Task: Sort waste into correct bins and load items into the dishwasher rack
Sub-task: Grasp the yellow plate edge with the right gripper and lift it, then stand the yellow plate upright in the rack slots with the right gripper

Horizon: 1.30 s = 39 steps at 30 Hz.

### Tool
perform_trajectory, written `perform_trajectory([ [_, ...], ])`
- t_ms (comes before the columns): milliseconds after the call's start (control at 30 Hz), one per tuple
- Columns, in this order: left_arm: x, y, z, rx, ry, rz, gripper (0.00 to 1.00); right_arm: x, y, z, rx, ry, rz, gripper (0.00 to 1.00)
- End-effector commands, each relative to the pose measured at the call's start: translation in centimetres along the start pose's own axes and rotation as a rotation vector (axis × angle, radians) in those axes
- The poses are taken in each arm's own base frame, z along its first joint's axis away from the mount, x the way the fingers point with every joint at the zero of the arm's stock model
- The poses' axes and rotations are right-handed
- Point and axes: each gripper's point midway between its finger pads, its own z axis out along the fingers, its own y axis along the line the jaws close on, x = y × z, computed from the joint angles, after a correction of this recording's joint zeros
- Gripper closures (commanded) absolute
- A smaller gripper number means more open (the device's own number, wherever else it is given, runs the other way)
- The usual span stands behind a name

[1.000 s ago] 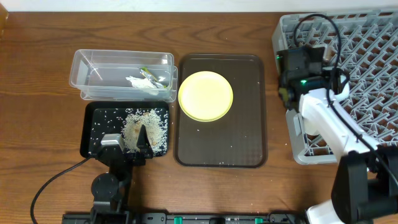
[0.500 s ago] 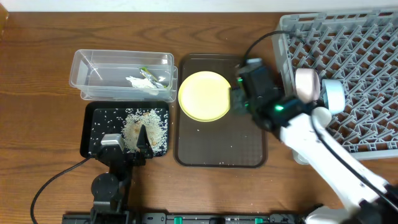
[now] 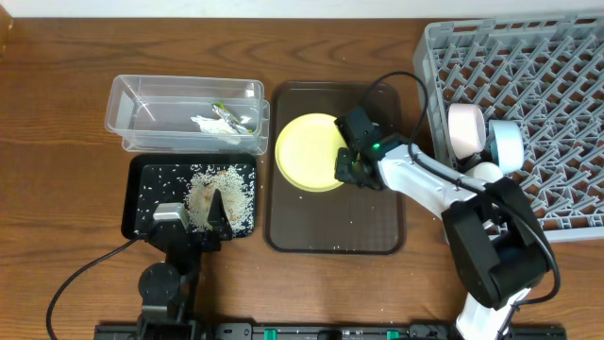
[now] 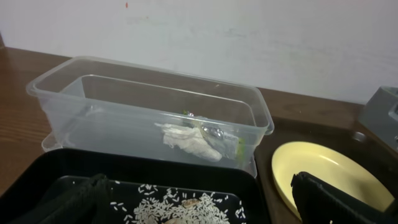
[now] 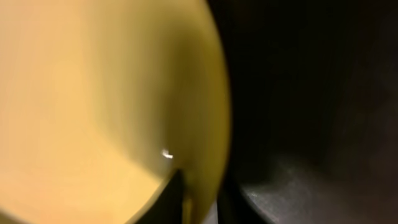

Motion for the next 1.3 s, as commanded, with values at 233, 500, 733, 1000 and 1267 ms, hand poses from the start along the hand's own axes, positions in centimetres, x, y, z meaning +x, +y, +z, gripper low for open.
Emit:
perform_trajectory([
  [233, 1.6, 0.5, 0.2, -0.018, 0.038, 0.011, 0.05, -7.2, -5.3, -10.2, 0.125, -0.308, -0.065, 0.99],
  [500, 1.6, 0.5, 0.2, -0.018, 0.038, 0.011, 0.05, -12.4, -14.2, -31.7, 0.711, -0.914, -0.089, 0.99],
  [733, 1.6, 0.5, 0.2, -0.018, 0.038, 0.010, 0.05, -10.6, -21.7, -37.6, 1.215, -0.825, -0.019, 0.99],
  [1000, 1.6, 0.5, 0.2, -0.018, 0.038, 0.010, 0.05, -11.7, -29.2, -35.6, 1.361, -0.623, 0.049, 0.99],
  [1267, 1.6, 0.5, 0.2, -0.018, 0.038, 0.011, 0.05, -14.4, -31.7, -31.0, 1.395, -0.431, -0.120, 0.99],
])
